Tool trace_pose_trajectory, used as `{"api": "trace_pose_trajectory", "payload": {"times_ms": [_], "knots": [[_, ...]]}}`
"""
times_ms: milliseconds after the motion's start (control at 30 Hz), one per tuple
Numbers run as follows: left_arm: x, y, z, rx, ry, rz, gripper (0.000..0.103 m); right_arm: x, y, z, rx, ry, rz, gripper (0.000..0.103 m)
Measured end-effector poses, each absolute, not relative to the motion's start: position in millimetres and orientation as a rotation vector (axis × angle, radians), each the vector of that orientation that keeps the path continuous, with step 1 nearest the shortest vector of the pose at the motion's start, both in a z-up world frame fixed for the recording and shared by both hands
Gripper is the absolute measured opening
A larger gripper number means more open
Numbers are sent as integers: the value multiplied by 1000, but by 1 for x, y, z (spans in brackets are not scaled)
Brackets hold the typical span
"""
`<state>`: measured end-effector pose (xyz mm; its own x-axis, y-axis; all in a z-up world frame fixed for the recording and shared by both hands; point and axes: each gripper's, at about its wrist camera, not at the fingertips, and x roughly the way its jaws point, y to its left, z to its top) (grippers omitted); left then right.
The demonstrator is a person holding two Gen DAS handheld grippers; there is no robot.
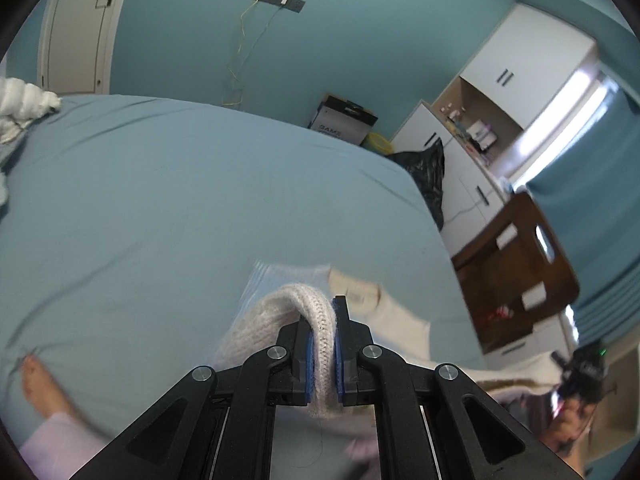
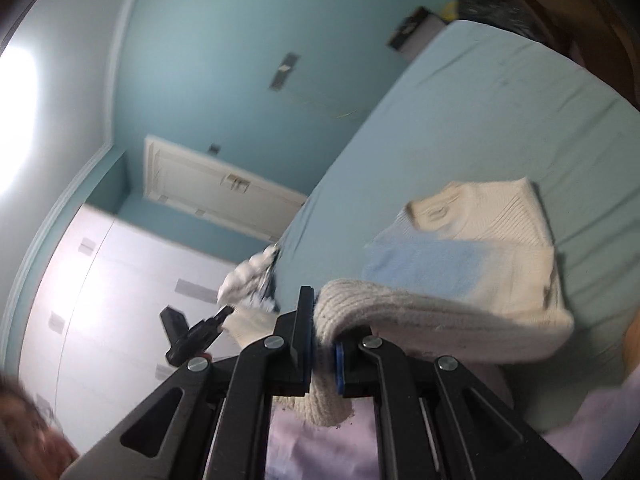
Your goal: Fold small clothes
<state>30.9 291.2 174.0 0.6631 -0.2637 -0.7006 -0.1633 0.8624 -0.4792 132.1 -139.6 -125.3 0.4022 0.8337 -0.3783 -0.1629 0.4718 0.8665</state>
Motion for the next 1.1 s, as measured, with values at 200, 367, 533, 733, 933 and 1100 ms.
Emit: {"api": "trace_pose_trajectory", "payload": {"times_ms": [200,367,533,733,933,1100], "knots": [[201,270,116,-491,1001,19,7,256,-149,-163,971,973,570,5],[301,277,-10,-665,1325,123,10,358,-145,-255,1075,1191,386,20],[335,255,-82,-636,1618,212,11,405,-134,-327,1208,1238,213,53],[329,255,-58,-722,1465,138,13,417,-120,-327,713,1288,160,56],[311,270,-3,-817,1269,-51,103,435,-124,-349,598,1369,171,56],[286,270,42,-644,1078,-64,103,464,-81,-366,416,1476,165,57]]}}
